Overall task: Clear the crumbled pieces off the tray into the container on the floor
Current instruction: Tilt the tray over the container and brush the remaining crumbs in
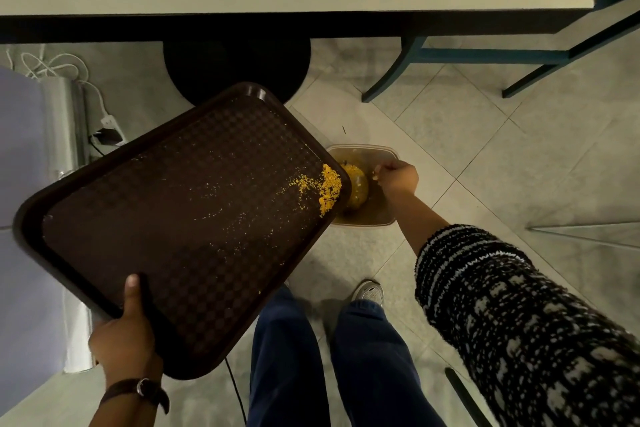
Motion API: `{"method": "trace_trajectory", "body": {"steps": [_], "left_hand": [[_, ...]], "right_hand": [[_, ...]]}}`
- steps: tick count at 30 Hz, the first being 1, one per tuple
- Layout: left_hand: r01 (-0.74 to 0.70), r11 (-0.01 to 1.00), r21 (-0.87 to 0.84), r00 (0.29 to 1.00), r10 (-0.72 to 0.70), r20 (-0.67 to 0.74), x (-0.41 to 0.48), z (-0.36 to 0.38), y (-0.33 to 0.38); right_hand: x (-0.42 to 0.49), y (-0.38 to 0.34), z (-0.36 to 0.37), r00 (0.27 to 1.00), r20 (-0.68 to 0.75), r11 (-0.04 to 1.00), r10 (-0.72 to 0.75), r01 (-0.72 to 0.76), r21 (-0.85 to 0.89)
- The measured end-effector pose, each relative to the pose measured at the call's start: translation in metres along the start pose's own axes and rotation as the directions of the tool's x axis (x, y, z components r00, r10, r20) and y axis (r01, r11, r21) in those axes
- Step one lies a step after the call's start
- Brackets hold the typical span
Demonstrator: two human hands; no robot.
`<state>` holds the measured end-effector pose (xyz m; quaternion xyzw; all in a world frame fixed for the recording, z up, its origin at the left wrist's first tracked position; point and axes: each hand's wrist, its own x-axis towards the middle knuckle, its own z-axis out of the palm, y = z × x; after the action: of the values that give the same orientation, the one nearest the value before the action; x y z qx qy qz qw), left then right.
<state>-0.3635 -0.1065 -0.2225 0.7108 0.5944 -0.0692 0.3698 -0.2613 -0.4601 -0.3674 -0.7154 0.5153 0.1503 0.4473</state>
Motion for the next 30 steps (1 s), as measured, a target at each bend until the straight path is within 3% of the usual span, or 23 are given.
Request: {"method": "trace_trajectory", "body": {"steps": [9, 13, 14, 16, 19, 21, 23, 28, 30], "left_hand": [[0.002, 0.999, -0.042, 1.0, -0.001, 0.027, -0.009, 0.003, 0.005], [-0.003, 1.0, -0.023, 0.999, 0.004, 0.031, -0.012, 0.002, 0.006], [-0.005, 1.0, -0.028, 1.0, 0.006, 0.03, -0.013, 0.001, 0.006], [-0.005, 0.999, -0.039, 0.999, 0.007, 0.035, -0.016, 0.001, 0.007], [-0.012, 0.999, -0.029, 0.998, 0.014, 0.061, -0.024, 0.001, 0.011], [-0.012, 1.0, -0.023, 0.997, 0.014, 0.071, -0.03, 0.0, 0.015], [-0.02, 1.0, -0.013, 0.998, 0.021, 0.066, -0.034, -0.002, 0.017], [-0.035, 0.999, -0.011, 0.999, 0.035, 0.039, -0.028, -0.007, 0.013], [-0.048, 0.999, -0.015, 0.998, 0.049, 0.034, -0.028, -0.007, 0.013]], "right_hand": [[-0.01, 0.002, 0.006, 0.987, 0.02, 0.975, -0.159, 0.16, -0.154], [-0.034, -0.005, 0.019, 0.933, 0.182, 0.886, -0.311, 0.353, -0.299], [-0.045, -0.009, 0.025, 0.904, 0.263, 0.847, -0.337, 0.413, -0.334], [-0.073, -0.015, 0.038, 0.806, 0.439, 0.674, -0.397, 0.58, -0.457], [-0.13, -0.004, 0.06, 0.594, 0.632, 0.524, -0.498, 0.787, -0.326], [-0.153, 0.01, 0.073, 0.505, 0.727, 0.469, -0.465, 0.837, -0.282], [-0.154, 0.017, 0.08, 0.535, 0.731, 0.44, -0.425, 0.827, -0.35], [-0.114, 0.024, 0.074, 0.842, 0.486, 0.537, -0.236, 0.53, -0.657], [-0.11, 0.023, 0.069, 0.871, 0.434, 0.562, -0.232, 0.484, -0.67]]}}
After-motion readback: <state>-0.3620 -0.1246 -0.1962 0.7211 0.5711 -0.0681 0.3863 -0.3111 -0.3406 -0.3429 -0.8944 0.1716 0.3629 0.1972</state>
